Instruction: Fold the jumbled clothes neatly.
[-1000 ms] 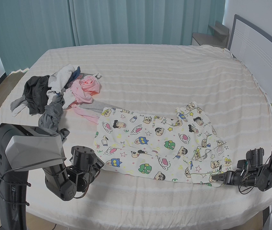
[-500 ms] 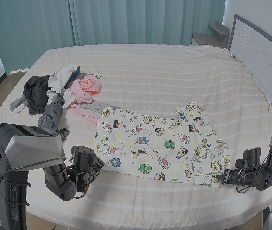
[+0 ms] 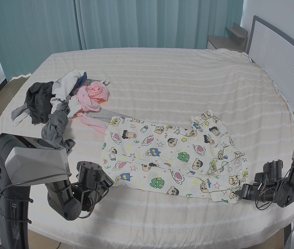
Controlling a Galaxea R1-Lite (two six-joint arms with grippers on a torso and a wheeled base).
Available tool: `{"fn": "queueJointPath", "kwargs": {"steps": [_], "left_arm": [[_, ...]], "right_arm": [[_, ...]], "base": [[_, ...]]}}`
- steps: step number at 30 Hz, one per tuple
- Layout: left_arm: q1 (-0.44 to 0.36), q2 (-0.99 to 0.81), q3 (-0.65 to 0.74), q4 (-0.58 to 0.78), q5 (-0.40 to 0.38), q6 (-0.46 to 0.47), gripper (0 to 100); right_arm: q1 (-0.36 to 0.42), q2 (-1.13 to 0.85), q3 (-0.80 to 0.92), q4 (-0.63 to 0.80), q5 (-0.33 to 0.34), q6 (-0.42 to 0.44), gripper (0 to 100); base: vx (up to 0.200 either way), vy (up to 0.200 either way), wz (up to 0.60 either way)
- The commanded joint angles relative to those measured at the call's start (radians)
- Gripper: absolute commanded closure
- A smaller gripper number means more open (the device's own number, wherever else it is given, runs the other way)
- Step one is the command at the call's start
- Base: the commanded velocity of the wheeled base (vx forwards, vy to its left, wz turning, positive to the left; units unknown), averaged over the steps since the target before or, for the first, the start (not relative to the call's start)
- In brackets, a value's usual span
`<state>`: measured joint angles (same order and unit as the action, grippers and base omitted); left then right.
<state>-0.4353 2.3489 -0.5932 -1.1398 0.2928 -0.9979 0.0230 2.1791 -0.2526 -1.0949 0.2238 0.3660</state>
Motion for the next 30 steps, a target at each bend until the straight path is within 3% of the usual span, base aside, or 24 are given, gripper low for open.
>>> {"fn": "queueJointPath", "kwargs": {"steps": [1,15,21,30], "left_arm": [[-0.006,-0.054,0.058,0.0,-0.047,0.007,100],[0.006,-0.08,0.139,0.017,-0.047,0.079,100],[0.012,-0.08,0.13,0.017,-0.041,0.117,100],[0.015,-0.083,0.138,0.009,-0.052,0.081,100]], "right_arm": [[0.0,-0.052,0.024,0.004,0.0,-0.004,100],[-0.002,-0.093,0.072,0.01,-0.001,-0.013,100],[0.002,-0.148,0.052,0.109,0.0,-0.015,100],[0.018,-0.145,0.042,0.113,0.0,-0.013,100]], "base": [[0.0,0.0,0.0],[0.0,0.0,0.0],[0.0,0.0,0.0],[0.0,0.0,0.0]]}}
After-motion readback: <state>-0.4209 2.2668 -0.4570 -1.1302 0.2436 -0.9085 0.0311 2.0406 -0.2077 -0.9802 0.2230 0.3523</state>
